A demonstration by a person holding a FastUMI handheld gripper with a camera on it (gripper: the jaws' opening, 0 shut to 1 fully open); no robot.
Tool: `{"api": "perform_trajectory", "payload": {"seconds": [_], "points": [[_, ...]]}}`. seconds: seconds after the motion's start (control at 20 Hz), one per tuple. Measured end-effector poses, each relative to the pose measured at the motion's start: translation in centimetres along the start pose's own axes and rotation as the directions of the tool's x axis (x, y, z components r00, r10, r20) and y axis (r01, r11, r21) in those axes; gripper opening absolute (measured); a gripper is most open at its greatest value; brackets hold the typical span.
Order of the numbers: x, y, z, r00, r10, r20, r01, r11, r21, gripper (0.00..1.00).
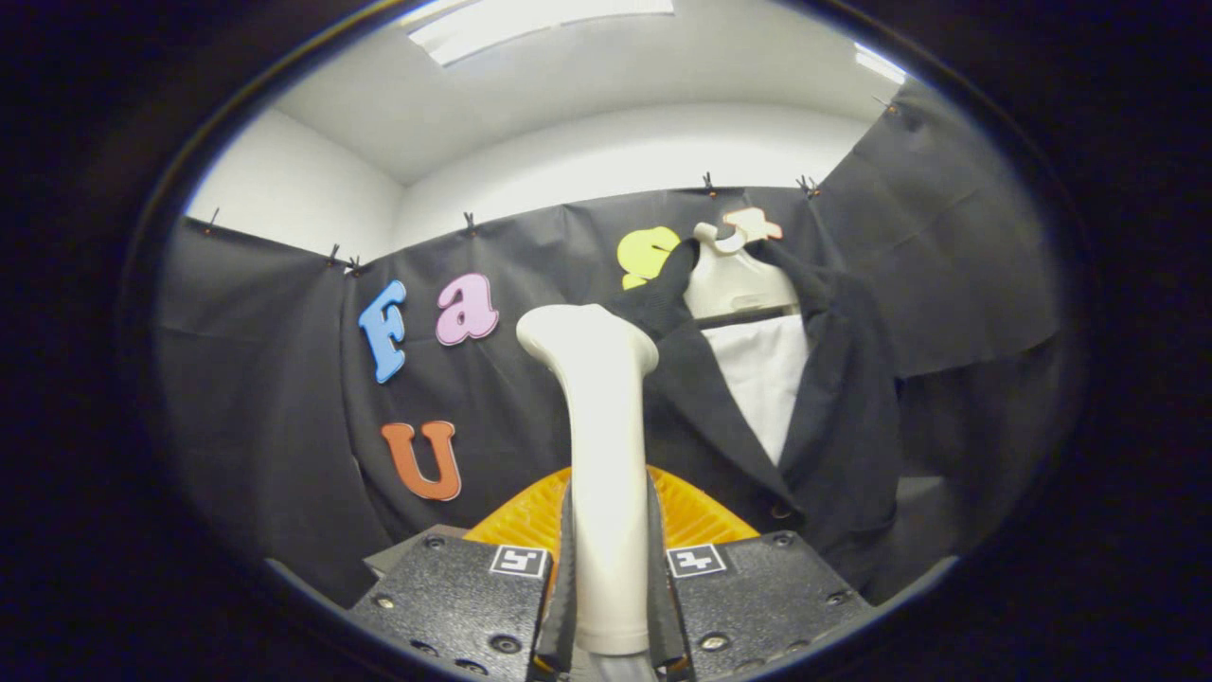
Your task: Iron the clothes twice with a garment steamer, once on the left side and once on the right side.
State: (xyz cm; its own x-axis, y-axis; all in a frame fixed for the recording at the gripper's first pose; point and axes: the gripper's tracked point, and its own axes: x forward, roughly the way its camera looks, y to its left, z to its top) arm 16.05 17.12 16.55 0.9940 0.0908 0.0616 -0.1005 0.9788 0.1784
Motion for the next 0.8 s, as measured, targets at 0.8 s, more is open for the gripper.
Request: {"api": "perform_trajectory", "payload": {"seconds": [0.8], "points": [[0.2, -8.5, -6.8, 0.991, -0.043, -0.125, 0.035, 0.997, -0.067, 0.33]]}}
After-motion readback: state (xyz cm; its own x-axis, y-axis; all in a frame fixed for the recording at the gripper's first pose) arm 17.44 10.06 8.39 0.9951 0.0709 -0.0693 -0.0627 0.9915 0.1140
